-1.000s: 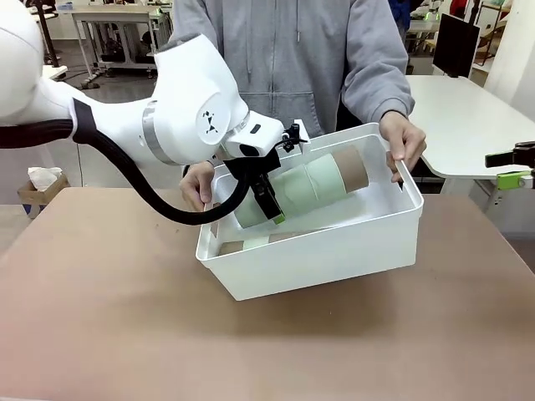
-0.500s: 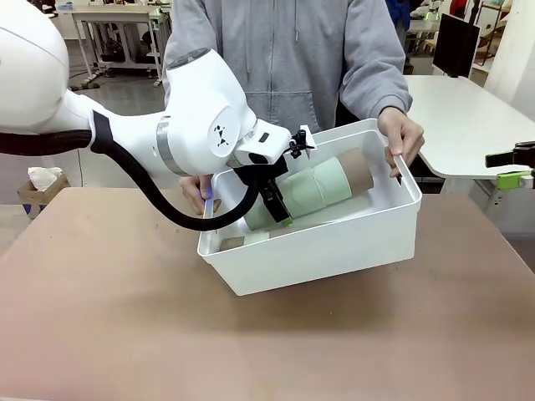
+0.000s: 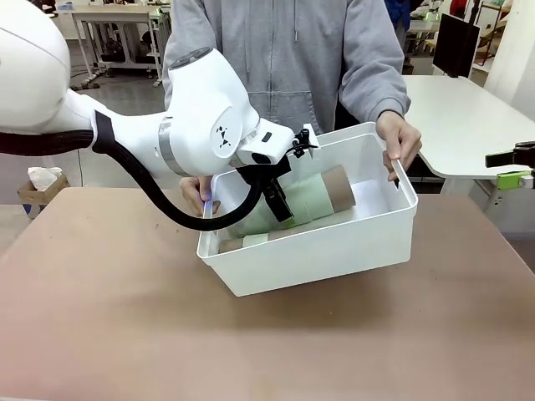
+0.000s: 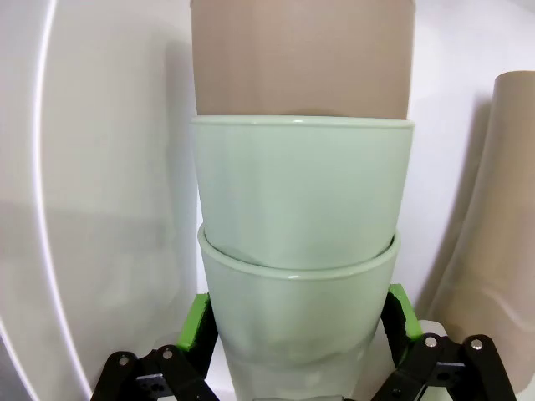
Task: Stack the cups and store them in the basket.
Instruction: Place the stack of Reusable plastic cups into the Pantry Basket.
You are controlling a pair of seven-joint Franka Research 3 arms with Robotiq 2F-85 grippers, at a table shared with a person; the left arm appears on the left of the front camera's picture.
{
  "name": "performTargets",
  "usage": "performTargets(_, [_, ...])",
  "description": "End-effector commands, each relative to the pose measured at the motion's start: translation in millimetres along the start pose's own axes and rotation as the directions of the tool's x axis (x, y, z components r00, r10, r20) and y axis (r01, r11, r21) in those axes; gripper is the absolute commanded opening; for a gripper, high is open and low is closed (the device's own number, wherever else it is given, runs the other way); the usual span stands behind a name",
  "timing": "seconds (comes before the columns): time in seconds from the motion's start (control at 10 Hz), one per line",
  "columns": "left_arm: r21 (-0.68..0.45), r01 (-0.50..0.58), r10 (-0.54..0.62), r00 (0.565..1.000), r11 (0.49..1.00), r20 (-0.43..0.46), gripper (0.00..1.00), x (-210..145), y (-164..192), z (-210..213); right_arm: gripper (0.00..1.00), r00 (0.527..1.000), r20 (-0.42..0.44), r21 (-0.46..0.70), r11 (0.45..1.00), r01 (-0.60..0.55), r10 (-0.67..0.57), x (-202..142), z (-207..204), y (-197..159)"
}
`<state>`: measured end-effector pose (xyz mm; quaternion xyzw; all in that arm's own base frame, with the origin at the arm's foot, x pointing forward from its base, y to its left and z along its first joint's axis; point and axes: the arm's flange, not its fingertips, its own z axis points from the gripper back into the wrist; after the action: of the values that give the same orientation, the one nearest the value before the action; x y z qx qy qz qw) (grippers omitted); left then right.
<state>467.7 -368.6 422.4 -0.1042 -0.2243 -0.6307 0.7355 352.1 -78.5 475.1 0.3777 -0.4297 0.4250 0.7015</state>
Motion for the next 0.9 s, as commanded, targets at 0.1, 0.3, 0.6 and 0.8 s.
performTargets(0.1, [-0.068, 0.041, -0.043, 0.999, 0.997, -0.022, 1.00, -7, -4, 45, 1.00, 1.000, 0.008, 0.003, 1.000, 0.010, -0.010, 4, 2, 1])
performTargets(0.3, [-0.138, 0.093, -0.093, 0.996, 0.986, 0.005, 1.00, -15, -2, 90, 1.00, 1.000, 0.008, 0.003, 1.000, 0.010, -0.010, 4, 2, 1])
performTargets(0.6, [-0.220, 0.102, -0.085, 0.993, 0.970, 0.086, 1.00, -39, 8, 178, 1.00, 1.000, 0.008, 0.003, 1.000, 0.010, -0.010, 4, 2, 1])
performTargets(0.8, [-0.263, 0.092, -0.039, 0.979, 0.960, 0.198, 1.00, -78, 24, 243, 1.00, 1.000, 0.008, 0.003, 1.000, 0.010, -0.010, 4, 2, 1])
